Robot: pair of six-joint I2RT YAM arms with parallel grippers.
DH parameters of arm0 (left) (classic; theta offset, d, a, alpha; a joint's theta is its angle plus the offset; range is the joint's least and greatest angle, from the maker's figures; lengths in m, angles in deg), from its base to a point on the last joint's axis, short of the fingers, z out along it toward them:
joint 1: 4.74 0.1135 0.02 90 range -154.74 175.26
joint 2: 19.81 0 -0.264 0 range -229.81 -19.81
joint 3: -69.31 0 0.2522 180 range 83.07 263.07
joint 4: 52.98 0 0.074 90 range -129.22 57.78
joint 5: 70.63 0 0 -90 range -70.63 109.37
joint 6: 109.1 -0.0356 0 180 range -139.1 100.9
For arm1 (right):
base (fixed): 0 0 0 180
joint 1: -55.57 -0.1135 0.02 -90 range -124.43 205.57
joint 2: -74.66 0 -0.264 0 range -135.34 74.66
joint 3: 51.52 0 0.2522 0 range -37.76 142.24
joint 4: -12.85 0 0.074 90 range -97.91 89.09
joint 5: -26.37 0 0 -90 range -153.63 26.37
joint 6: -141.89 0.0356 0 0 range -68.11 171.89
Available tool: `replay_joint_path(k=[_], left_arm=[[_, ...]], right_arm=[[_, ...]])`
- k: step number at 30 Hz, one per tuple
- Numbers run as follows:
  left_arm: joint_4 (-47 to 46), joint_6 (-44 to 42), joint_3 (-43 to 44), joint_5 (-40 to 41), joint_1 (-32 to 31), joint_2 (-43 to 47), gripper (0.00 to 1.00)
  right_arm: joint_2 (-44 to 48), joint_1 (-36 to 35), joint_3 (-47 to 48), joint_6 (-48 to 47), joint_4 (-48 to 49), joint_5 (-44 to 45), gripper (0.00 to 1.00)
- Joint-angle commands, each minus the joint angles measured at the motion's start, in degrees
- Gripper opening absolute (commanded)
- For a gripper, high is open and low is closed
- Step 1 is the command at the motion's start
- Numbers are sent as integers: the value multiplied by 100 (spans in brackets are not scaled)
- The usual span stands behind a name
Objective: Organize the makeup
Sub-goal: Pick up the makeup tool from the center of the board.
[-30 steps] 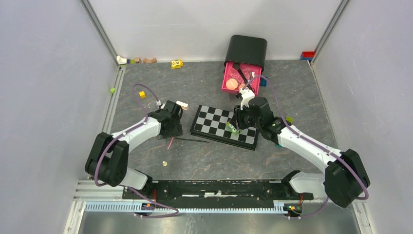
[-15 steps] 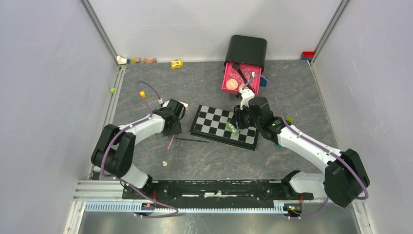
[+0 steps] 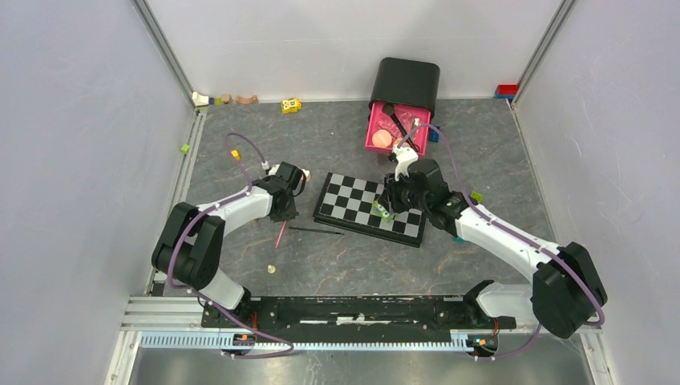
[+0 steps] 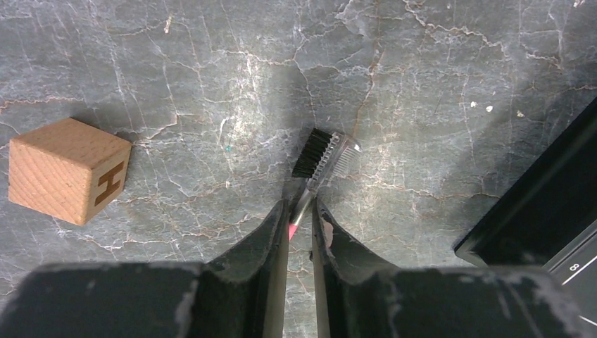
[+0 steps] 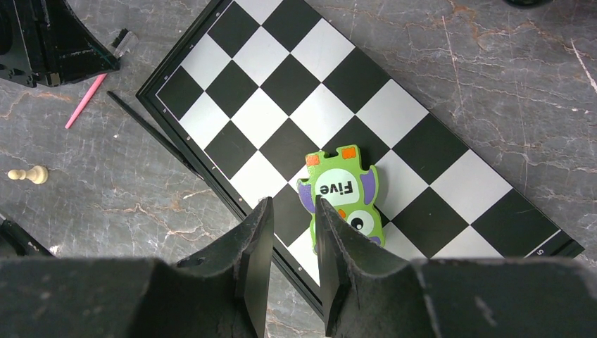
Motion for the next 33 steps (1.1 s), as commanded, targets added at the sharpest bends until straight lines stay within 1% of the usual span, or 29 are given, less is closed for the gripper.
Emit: replay_joint_path(k=[1, 6, 11, 17, 21, 23, 28, 33], left_arm=[[-13, 175, -124, -32, -17, 54, 25], [52, 265, -214, -83, -17, 123, 33], [84, 339, -294, -167, -16, 120, 34], [84, 350, -299, -211, -21, 119, 25], [74, 342, -271, -244, -16, 84, 11], [75, 335, -257, -254, -16, 64, 8], [158, 308, -180, -218, -16, 139, 2], [489, 272, 36, -10, -24, 498, 2]], right_arm=[[-32, 0, 266, -64, 101, 63, 34], [-18, 0, 253, -50, 96, 68, 34], [-14, -4, 253, -32, 96, 74, 34], [-25, 3, 244, -18, 107, 59, 34], [-6, 0, 244, -17, 99, 68, 34], [17, -4, 245, -14, 88, 83, 34], [95, 5, 244, -31, 53, 138, 34], [160, 0, 255, -47, 26, 204, 34]])
